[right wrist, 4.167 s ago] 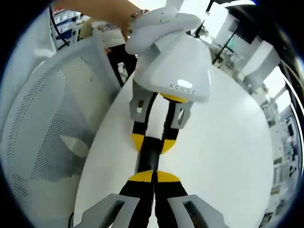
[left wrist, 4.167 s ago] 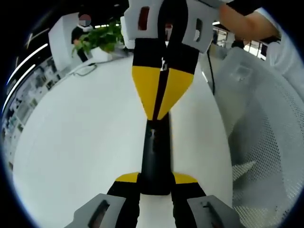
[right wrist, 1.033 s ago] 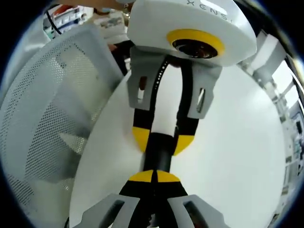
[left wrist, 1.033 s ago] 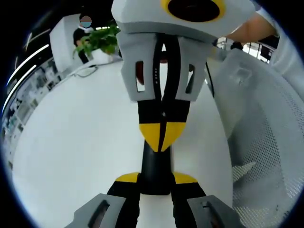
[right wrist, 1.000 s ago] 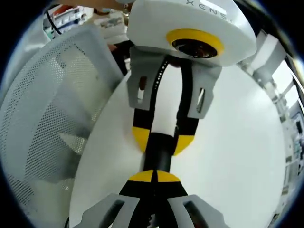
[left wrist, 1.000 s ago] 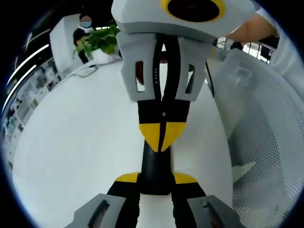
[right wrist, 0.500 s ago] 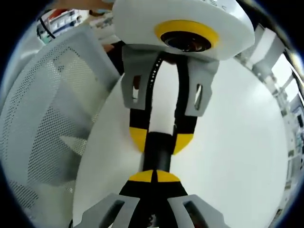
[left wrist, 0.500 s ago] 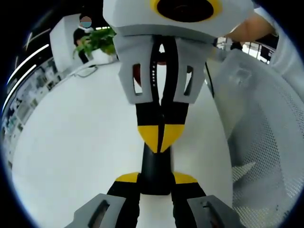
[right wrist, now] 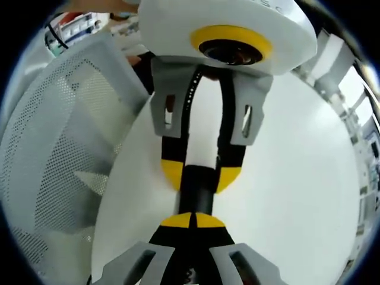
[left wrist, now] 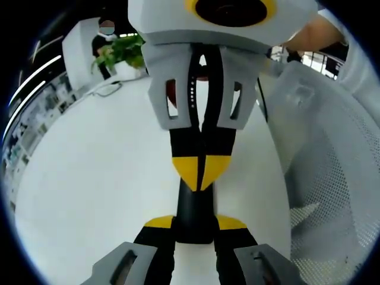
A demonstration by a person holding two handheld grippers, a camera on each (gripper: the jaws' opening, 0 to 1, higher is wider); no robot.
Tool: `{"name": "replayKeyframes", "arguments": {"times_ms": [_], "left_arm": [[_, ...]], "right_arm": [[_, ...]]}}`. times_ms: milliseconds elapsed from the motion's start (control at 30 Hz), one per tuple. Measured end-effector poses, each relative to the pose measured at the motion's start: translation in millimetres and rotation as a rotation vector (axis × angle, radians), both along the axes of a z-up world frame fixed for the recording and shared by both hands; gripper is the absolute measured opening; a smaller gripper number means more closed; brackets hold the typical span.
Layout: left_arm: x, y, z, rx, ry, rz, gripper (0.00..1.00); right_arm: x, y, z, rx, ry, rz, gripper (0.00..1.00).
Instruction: Press the specified remote control buttons in sequence, fully releasing each button before pressing the next.
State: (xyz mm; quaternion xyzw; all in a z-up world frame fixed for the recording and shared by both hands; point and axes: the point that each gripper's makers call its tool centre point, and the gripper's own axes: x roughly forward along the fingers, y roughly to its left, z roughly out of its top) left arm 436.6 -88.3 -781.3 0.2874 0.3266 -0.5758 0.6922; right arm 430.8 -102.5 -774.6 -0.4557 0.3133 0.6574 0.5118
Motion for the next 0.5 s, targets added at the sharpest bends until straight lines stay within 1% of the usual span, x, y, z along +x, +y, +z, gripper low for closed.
{"name": "replayKeyframes", "arguments": {"times_ms": [167,400,500], "left_arm": [[0.0,-0.3,0.1,0.0,0.0,-0.001,0.24],[-1.0,-0.8,0.9,0.003,-0.002,-0.001,0.24],[-0.9,-0.8,0.9,0.005,-0.003,-0.001,0.24]], "right_arm": [[-0.3,-0.2,0.4,-0.002,-0.015,0.018,0.0],[-0.9,-1.0,1.8,0.003,-0.019,0.028,0.0],[-3.2,1.0,5.8,0.021,-0.007,0.026,0.0]]}}
